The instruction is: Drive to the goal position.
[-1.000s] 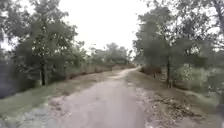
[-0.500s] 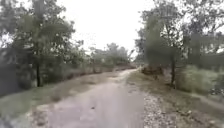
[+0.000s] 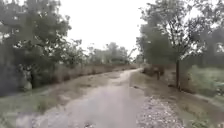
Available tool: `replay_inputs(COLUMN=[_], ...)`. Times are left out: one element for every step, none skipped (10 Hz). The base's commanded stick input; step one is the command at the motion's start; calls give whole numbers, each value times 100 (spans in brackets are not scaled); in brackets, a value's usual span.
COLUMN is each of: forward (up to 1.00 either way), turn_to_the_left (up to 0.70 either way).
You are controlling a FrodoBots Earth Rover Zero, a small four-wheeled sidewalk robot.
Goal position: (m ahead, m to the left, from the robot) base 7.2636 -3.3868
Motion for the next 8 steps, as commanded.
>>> replay_inputs(forward=[70,70,70,70,70,70,70,70], turn_to_the_left=[0,0,0,0,0,0,0,0])
